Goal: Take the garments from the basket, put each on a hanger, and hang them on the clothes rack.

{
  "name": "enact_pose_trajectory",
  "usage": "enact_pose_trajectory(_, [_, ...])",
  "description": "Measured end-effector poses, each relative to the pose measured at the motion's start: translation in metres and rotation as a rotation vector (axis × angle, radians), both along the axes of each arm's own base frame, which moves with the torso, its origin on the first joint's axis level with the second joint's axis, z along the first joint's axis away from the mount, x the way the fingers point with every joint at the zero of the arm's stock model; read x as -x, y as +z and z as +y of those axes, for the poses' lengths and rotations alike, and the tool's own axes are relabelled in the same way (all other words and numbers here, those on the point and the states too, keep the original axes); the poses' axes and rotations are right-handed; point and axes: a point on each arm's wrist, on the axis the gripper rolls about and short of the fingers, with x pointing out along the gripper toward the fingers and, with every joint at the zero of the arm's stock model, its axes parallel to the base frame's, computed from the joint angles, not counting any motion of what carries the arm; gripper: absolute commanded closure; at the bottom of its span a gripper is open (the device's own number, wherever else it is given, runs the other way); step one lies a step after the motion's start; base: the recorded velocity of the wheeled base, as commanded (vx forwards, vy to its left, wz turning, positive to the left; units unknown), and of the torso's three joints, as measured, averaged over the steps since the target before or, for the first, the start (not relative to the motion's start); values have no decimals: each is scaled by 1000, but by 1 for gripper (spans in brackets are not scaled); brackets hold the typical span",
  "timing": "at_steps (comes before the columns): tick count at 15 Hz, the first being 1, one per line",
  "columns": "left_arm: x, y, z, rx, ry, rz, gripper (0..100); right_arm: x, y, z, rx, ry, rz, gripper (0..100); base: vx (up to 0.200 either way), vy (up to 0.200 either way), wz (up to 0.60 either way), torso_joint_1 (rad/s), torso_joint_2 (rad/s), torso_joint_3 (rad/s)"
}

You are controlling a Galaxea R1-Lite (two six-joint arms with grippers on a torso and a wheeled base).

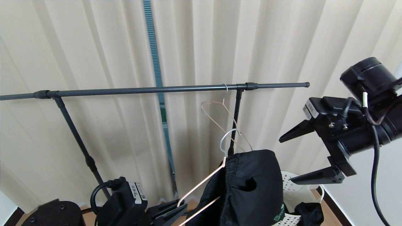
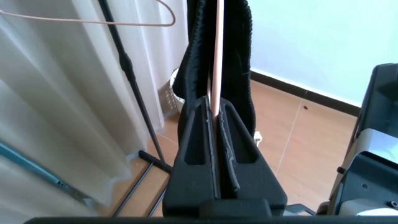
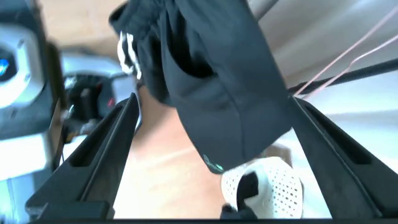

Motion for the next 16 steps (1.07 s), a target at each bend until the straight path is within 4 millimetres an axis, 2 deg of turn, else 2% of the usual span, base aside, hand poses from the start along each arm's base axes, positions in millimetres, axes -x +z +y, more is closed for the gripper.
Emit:
enact_pose_trajectory(3, [3,-1,-3,-2,-21,2,100,-36,-3,6,-35,84,36,0,0,0,0,0,0,0])
enact_pose_trajectory(5, [3,-1,-4,-3,-24,3,100,-51,-14,14,-56,103,49,0,0,0,0,0,0,0])
enact_pose_trajectory(16, [4,0,-4,-2,-26,1,100,-64,-50,44,-99,185,145,0,0,0,0,0,0,0])
